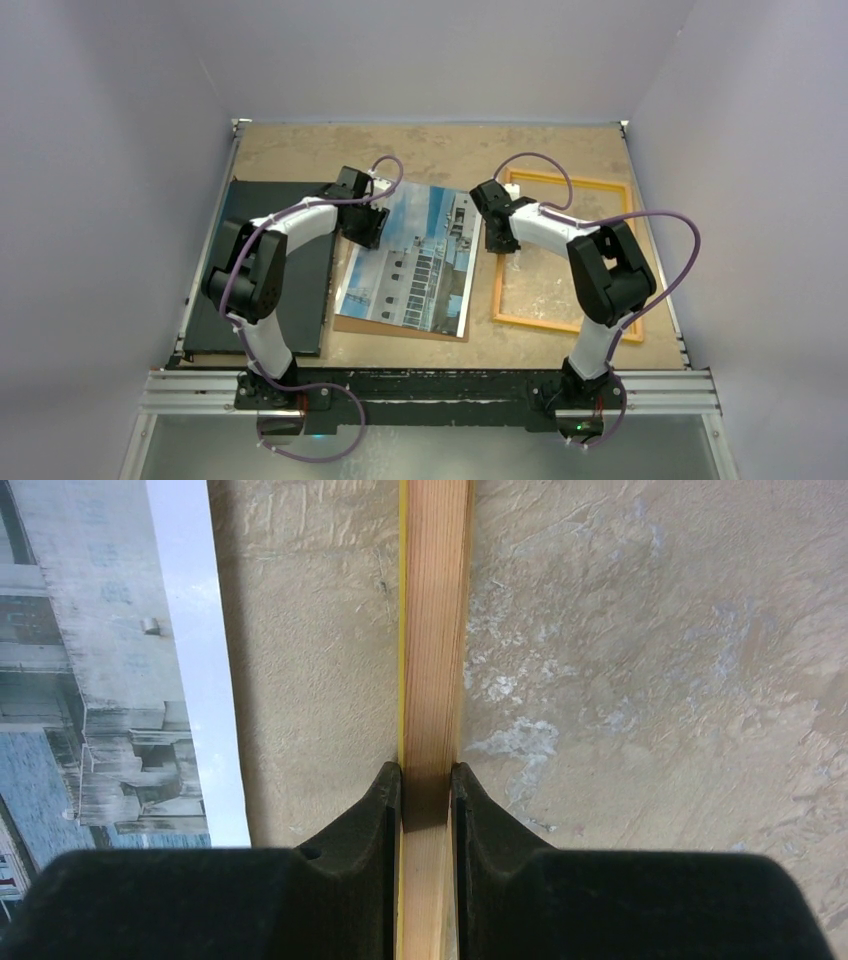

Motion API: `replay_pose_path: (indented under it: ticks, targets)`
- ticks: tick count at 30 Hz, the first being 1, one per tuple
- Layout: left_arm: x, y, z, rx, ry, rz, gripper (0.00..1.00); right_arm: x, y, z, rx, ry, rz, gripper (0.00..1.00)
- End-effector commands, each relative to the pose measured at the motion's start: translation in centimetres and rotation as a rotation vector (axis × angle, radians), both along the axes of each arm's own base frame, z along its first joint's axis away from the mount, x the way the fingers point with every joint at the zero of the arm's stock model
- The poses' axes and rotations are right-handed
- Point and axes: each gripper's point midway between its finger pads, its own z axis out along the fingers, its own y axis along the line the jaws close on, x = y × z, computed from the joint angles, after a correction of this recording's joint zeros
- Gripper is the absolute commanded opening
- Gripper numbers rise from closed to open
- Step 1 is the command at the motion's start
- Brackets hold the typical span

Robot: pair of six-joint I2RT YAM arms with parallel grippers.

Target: Put the photo into the frame

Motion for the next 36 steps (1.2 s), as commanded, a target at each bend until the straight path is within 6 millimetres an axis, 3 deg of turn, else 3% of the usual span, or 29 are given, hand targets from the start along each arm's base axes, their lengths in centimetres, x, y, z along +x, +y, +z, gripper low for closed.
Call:
replay_pose_path:
  ticks: [1, 7, 13, 15, 17, 19, 22, 29, 33, 36]
  targets:
    - [1.0, -1.0, 3.6, -0.047, -0.059, -0.007, 0.43, 0.6, 0.9, 1.3, 0.038, -0.048, 0.032, 0.10]
    - [1.6, -1.4, 5.8, -0.070, -0.085, -0.011, 0.51, 0.4, 2.3, 0.4, 0.031, -0.027, 0.074, 0.11]
    - [2.3, -1.5, 8.2, -0.090, -0.121, -0.008, 0.58, -0.5, 2.3, 0.0, 0.026, -0.008, 0.085, 0.15]
    - [2.5, -1.5, 8.7, -0.094, -0.129, -0.008, 0.60, -0.8, 2.2, 0.2, 0.026, -0.005, 0.076, 0.21]
    - [2.8, -1.5, 9.2, -0.090, -0.138, -0.004, 0.64, -1.0, 2.3, 0.6, 0.037, -0.001, 0.075, 0.43]
    - [3.1, -1.2, 9.6, -0.077, -0.146, 0.005, 0.70, -0.6, 2.4, 1.6, 0.042, -0.022, 0.075, 0.58]
    - [4.0, -0.5, 11.0, -0.041, -0.171, 0.026, 0.76, 0.7, 3.6, 4.5, 0.095, -0.077, 0.084, 0.71]
    - [6.5, 1.2, 17.4, 0.033, -0.291, 0.037, 0.78, 3.2, 7.9, 13.3, 0.338, -0.266, 0.140, 0.97]
    - [6.0, 1.9, 16.0, 0.033, -0.250, 0.013, 0.76, 3.8, 10.9, 15.0, 0.500, -0.306, 0.180, 0.99]
    - [5.0, 2.0, 13.3, 0.032, -0.186, 0.014, 0.74, 4.1, 12.0, 13.3, 0.536, -0.255, 0.168, 0.99]
